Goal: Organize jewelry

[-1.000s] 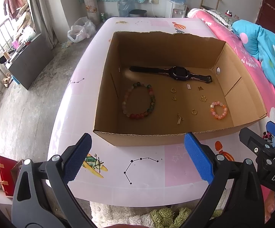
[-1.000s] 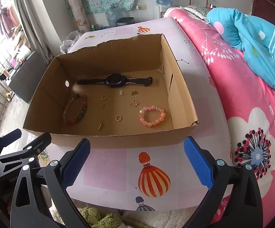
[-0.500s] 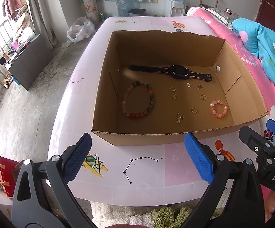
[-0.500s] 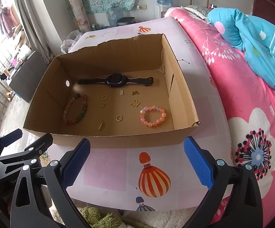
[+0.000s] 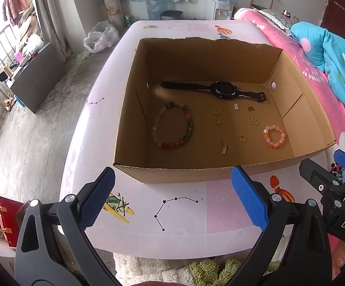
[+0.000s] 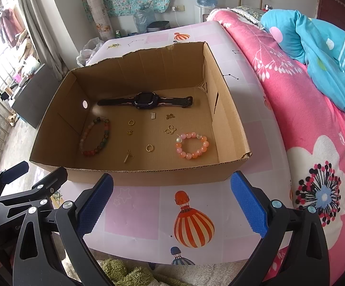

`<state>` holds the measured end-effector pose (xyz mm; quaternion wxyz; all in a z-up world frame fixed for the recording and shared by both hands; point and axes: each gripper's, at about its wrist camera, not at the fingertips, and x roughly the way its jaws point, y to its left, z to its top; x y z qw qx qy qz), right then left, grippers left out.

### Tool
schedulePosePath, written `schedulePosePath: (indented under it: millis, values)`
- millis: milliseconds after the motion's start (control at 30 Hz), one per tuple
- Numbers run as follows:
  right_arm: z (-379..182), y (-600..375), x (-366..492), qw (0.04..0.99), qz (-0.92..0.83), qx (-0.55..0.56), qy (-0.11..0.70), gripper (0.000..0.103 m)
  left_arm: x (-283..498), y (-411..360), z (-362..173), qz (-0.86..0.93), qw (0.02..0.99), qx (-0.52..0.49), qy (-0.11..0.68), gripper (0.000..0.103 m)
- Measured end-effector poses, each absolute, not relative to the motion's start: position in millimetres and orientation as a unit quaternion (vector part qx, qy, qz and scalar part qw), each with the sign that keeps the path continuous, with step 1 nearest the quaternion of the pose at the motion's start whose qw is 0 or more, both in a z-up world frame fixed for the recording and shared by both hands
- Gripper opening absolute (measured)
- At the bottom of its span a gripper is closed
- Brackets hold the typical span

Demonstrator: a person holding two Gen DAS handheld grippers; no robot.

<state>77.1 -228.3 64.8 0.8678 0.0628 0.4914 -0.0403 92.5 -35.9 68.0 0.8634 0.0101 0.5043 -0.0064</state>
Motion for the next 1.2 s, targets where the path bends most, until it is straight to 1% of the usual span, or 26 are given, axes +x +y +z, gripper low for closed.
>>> schedulePosePath:
  millis: [1200]
  values:
    - [63.8, -229.4, 77.3, 0.866, -0.037, 0.068, 0.494, 0.096, 92.1, -34.7, 65.7, -0.008, 0.864, 0.012, 0.504, 0.094]
